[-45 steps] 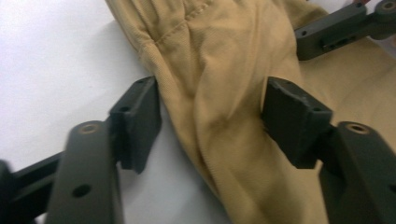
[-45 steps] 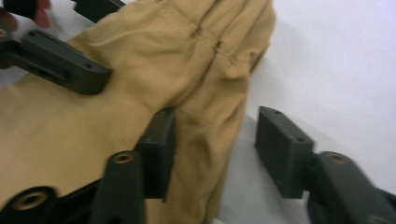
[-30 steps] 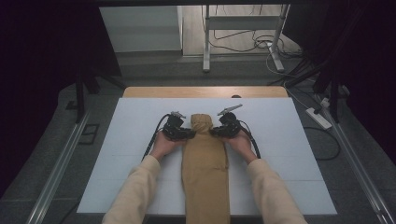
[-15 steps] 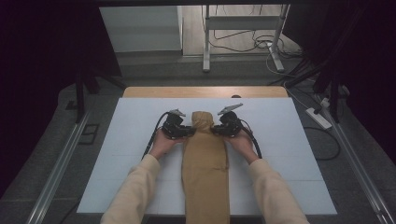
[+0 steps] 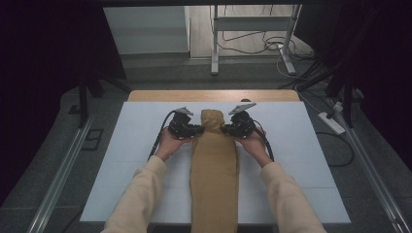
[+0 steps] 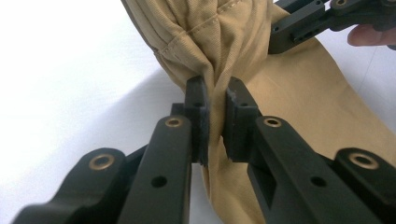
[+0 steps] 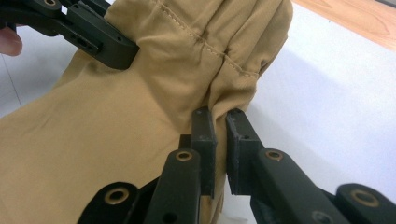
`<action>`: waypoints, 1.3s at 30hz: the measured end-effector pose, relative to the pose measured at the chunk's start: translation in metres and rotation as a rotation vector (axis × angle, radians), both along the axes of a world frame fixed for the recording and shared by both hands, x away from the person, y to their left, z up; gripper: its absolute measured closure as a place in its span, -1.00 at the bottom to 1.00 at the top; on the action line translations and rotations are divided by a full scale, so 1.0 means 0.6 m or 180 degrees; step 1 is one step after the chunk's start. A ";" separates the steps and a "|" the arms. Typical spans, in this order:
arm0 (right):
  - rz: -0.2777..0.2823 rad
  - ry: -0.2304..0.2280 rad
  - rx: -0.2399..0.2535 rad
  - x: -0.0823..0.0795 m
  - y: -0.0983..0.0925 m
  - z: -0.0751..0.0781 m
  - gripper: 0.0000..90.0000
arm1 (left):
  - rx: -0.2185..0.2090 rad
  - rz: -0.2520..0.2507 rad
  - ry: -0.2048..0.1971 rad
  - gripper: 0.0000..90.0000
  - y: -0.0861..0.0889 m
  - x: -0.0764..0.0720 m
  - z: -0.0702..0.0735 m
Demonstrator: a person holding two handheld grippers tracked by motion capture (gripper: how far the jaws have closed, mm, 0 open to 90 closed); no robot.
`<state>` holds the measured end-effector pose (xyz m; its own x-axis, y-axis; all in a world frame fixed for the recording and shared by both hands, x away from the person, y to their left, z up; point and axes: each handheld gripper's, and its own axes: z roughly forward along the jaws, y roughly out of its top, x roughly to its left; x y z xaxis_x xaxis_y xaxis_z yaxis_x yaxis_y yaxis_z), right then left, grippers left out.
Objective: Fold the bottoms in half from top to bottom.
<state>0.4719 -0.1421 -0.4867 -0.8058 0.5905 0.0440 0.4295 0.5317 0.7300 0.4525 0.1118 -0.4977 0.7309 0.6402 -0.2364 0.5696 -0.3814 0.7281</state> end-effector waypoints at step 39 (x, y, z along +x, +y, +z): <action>-0.0033 -0.0406 0.0127 0.011 -0.005 0.071 0.86 | -0.0031 0.0006 -0.0426 0.82 0.006 0.010 0.069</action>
<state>0.4784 -0.1453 -0.4439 -0.8002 0.5988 -0.0348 0.3372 0.4972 0.7994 0.4588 0.1153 -0.4565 0.7551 0.6398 -0.1430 0.4678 -0.3730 0.8013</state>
